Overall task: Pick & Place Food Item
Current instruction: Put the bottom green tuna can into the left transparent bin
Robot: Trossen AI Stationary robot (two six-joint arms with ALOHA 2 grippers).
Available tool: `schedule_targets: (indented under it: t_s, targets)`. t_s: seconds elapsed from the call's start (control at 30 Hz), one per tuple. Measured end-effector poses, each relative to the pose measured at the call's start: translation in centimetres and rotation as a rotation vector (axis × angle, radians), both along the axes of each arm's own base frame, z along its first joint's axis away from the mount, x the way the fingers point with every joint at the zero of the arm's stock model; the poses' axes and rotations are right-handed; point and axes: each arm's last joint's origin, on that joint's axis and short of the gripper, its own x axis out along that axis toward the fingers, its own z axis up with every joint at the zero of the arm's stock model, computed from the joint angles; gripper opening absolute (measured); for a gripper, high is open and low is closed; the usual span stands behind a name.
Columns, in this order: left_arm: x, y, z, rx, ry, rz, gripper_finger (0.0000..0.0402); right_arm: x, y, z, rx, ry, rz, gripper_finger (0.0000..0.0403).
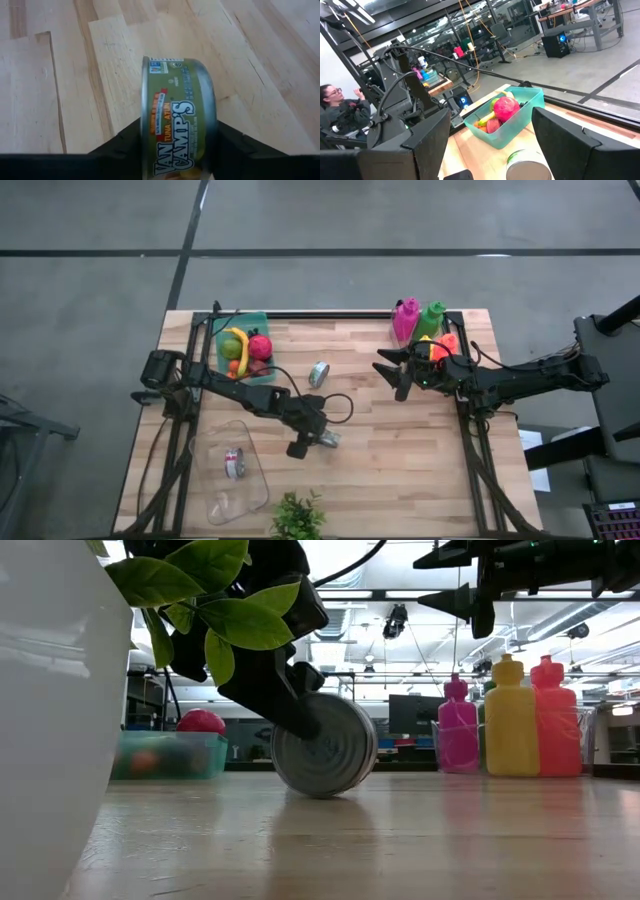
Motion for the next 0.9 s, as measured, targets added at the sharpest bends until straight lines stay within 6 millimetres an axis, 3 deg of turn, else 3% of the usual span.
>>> schedule_targets:
  t_s: [0.23,0.67,0.9]
  targets:
    - [0.02,0.0,0.03,0.0,-0.002,0.0,0.0211,0.0,-0.01,0.0,0.0,0.0,-0.001,0.0276]
    - [0.05,0.02,0.05,0.006,-0.003,0.005,0.0152,0.0,-0.01,-0.01,0.0,0.0,0.0,0.0276]
    - [0.04,0.05,0.04,0.007,-0.002,0.006,0.0175,0.0,0.0,0.0,0.0,0.0,0.0,0.0276]
